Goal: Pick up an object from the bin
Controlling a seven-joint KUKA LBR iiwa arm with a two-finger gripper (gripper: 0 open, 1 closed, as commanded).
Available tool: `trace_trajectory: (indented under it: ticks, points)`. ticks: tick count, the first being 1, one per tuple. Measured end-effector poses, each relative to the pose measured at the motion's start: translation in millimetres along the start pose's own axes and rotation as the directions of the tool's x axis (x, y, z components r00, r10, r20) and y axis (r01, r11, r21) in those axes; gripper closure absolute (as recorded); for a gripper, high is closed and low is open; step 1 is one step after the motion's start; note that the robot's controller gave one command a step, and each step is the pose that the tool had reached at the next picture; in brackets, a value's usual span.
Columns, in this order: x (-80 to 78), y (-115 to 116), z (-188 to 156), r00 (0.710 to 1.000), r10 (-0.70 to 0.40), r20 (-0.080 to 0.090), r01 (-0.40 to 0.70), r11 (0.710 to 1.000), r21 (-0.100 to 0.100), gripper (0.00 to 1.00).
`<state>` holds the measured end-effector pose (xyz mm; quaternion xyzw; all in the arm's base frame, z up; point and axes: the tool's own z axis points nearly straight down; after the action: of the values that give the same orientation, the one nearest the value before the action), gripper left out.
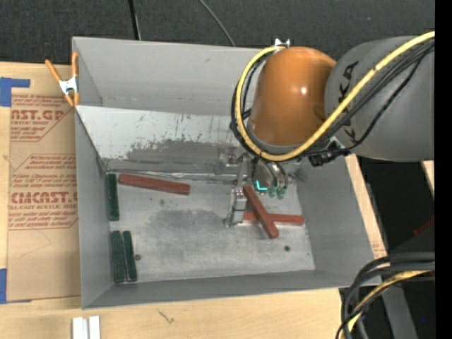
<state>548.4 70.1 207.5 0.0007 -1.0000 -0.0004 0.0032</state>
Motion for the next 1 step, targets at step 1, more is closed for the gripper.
trace_trajectory:
  ticks: [1]
  points:
    - [-1.6, -0.4, -4.3, 1.0, 0.001, 0.008, -0.001, 1.0, -0.001, 0.0]
